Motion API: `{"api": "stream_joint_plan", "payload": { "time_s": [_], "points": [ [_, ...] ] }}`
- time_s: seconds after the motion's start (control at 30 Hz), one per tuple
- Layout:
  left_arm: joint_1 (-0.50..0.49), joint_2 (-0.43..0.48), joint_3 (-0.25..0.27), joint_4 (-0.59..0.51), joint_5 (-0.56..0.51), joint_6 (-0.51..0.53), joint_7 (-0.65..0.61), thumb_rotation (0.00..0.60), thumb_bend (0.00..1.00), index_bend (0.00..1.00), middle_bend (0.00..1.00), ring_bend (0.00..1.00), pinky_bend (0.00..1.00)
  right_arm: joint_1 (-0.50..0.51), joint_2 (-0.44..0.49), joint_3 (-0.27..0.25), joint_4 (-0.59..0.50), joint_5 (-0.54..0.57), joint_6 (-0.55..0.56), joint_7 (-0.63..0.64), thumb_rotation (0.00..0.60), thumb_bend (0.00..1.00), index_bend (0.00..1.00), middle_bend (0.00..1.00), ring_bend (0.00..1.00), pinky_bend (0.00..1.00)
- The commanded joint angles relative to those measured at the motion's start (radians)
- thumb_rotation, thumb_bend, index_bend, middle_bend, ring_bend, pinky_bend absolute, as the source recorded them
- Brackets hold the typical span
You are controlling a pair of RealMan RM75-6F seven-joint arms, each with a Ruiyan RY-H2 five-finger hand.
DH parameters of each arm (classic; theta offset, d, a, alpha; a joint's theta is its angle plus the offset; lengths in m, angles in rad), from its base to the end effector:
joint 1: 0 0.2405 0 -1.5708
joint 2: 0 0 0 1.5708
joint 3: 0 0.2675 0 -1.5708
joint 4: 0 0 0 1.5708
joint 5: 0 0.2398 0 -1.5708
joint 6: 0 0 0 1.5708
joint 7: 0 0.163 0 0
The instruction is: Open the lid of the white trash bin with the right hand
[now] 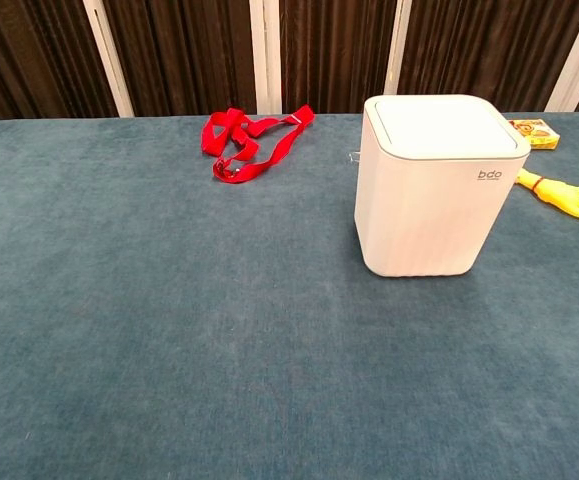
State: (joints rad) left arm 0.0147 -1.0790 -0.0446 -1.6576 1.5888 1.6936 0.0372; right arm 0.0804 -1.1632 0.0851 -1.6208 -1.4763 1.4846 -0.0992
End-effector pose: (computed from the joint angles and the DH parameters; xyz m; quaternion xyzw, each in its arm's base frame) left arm -0.3187 0.1667 0.1702 -0.5657 -0.3282 -0.4256 0.6254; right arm -0.3272 -0.2097 0.1276 0.5887 -0.3722 0.3808 0.6082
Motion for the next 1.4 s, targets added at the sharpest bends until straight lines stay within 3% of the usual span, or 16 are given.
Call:
{"api": "stream_joint_plan", "payload": {
  "time_s": [0.03,0.2,0.33,0.4,0.7,0.9,1.1,1.4],
  "points": [
    [0.000,-0.002,-0.002,0.002,-0.001,0.002,0.003,0.600,0.12,0.12,0.04,0.00,0.02,0.014,-0.001,0.002,-0.011,-0.028,-0.001,0.014,0.600,0.33,0.13,0.32,0.39,0.29],
    [0.000,-0.013,-0.008,-0.001,-0.013,-0.002,0.031,0.600,0.12,0.12,0.03,0.00,0.02,0.076,0.019,0.045,-0.055,-0.030,-0.049,0.007,0.600,0.51,0.22,0.61,0.62,0.50],
    [0.005,-0.015,-0.015,-0.007,-0.019,0.010,0.036,0.600,0.12,0.11,0.03,0.00,0.03,0.123,0.029,0.062,-0.082,-0.023,-0.111,-0.037,0.600,0.69,0.27,0.79,0.77,0.61],
    [0.010,-0.017,-0.019,-0.006,-0.022,0.022,0.038,0.600,0.12,0.11,0.03,0.00,0.03,0.149,0.037,0.071,-0.103,-0.005,-0.150,-0.070,0.600,0.75,0.29,0.84,0.80,0.64],
    [0.019,-0.018,-0.027,-0.006,-0.032,0.034,0.037,0.600,0.12,0.10,0.03,0.00,0.03,0.254,0.131,0.100,-0.268,0.097,-0.335,-0.207,0.600,0.86,0.32,0.85,0.81,0.64],
    [0.017,-0.017,-0.027,-0.015,-0.038,0.022,0.047,0.600,0.12,0.10,0.02,0.00,0.03,0.360,0.213,0.147,-0.377,0.287,-0.470,-0.355,0.600,0.89,0.29,0.85,0.81,0.64],
    [0.019,-0.017,-0.028,-0.019,-0.039,0.024,0.053,0.600,0.12,0.10,0.02,0.00,0.03,0.442,0.215,0.175,-0.445,0.451,-0.485,-0.482,0.600,0.89,0.28,0.85,0.81,0.64],
    [0.021,-0.016,-0.030,-0.021,-0.042,0.021,0.055,0.600,0.12,0.10,0.02,0.00,0.03,0.525,0.174,0.166,-0.502,0.572,-0.458,-0.585,0.600,0.89,0.28,0.85,0.81,0.64]
  ]
}}
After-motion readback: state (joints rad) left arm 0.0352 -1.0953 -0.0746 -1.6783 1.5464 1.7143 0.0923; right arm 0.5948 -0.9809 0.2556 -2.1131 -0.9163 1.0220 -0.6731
